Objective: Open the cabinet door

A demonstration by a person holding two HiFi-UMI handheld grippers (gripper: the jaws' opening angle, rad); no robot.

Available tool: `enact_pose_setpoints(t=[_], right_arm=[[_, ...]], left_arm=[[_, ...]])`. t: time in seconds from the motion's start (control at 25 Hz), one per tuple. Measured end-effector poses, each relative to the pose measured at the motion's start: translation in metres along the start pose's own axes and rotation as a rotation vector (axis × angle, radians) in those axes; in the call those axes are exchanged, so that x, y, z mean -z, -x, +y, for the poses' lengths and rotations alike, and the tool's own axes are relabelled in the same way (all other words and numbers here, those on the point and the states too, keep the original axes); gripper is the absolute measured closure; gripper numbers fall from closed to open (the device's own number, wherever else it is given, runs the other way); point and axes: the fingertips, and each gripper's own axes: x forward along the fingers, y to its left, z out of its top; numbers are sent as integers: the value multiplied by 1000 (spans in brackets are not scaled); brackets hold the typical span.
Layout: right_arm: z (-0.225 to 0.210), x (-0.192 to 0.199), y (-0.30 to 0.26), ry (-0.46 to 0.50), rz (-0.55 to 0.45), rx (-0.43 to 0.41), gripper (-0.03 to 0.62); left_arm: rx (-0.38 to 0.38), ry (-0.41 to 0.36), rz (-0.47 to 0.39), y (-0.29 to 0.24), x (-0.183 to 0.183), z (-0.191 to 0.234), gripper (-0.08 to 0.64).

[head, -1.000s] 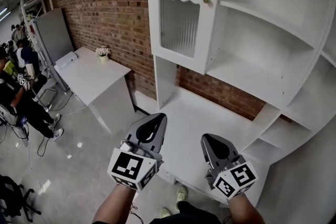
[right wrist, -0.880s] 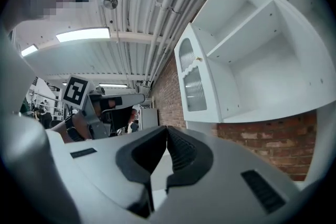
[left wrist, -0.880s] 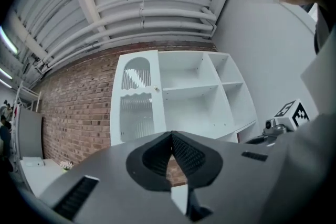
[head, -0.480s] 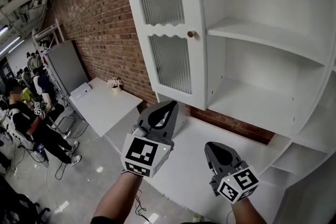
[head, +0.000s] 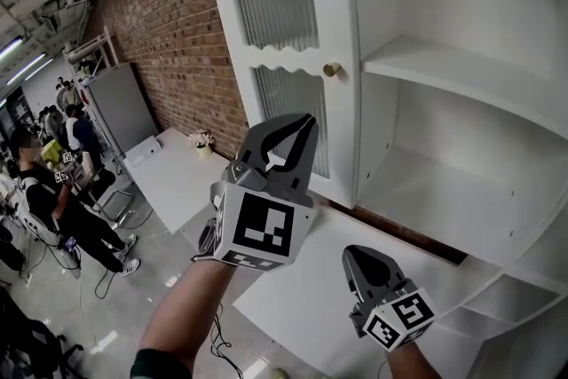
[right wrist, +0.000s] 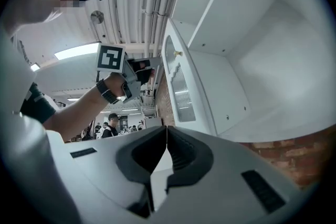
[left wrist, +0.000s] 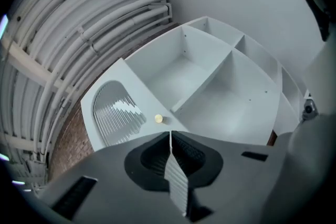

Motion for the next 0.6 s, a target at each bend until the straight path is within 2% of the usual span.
enact_pose_setpoints(t=[0.12, 0.24, 0.36, 0.6], right_arm=[[-3, 2, -10, 2, -4, 9, 589], [-4, 4, -8, 18, 1, 34, 589], [-12, -3, 2, 22, -16, 74, 589], [-21, -8, 19, 18, -38, 131, 589]], left_arm=[[0, -73, -12, -15, -4, 11, 552], [14, -114, -29, -24, -9, 14, 552], [29, -148, -41, -33, -16, 16, 499], [29, -234, -24, -57, -25, 16, 463]])
